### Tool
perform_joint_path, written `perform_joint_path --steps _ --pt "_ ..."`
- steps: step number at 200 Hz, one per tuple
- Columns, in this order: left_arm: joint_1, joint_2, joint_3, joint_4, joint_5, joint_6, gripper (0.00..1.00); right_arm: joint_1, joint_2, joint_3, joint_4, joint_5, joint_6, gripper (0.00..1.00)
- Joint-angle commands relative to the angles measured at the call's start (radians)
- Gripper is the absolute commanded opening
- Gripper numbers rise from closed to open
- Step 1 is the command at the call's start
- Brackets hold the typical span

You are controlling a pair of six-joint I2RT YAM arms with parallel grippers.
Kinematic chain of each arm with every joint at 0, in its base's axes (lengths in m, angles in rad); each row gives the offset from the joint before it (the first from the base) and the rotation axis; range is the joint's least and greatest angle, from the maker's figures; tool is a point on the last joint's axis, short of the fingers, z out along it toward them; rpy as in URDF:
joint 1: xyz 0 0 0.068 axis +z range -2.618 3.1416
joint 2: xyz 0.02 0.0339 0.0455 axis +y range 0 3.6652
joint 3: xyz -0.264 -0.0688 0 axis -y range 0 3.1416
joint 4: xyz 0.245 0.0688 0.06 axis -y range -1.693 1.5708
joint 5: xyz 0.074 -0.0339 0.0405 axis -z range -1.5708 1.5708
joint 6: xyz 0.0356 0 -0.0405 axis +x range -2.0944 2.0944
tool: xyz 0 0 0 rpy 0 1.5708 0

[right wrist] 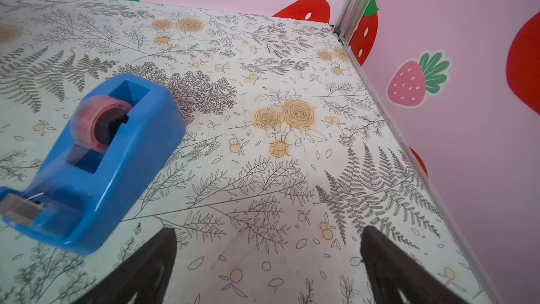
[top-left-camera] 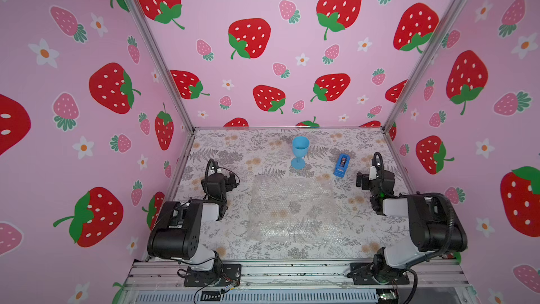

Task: Wrap wine glasses in bubble wrap
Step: Pick up the wine glass at the center of the board.

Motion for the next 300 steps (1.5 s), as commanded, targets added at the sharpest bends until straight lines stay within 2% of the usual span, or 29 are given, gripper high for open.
perform_joint_path --steps 1,153,185,208,229,253,277,300 --pt "-0.004 0.004 0.019 0.024 -0.02 0.002 0.99 0.006 0.001 0.01 0.0 -0.002 -0.005 0.99" --pt "-0.005 -0.025 0.008 0.022 -0.025 0.003 0.99 0.006 -0.001 0.007 0.004 -0.002 -0.006 0.99" --pt "-0.007 -0.163 0.061 -0.201 -0.044 -0.01 0.99 0.007 -0.079 -0.011 -0.026 0.03 0.012 0.99" --pt "-0.027 -0.259 0.099 -0.306 -0.082 -0.04 0.99 0.005 -0.211 0.042 -0.246 0.099 0.059 0.99" --pt "-0.086 -0.338 0.102 -0.301 -0.046 -0.063 0.99 0.005 -0.33 0.08 -0.37 0.088 0.114 0.99" --pt "-0.2 -0.378 0.149 -0.324 0.018 -0.053 1.0 0.005 -0.463 0.12 -0.504 0.064 0.32 0.99" --pt "-0.347 -0.36 0.18 -0.285 0.091 0.016 0.99 0.005 -0.527 0.153 -0.549 -0.166 0.393 0.99" --pt "-0.435 -0.302 0.226 -0.278 0.153 0.033 1.0 0.007 -0.519 0.148 -0.514 -0.351 0.464 0.99"
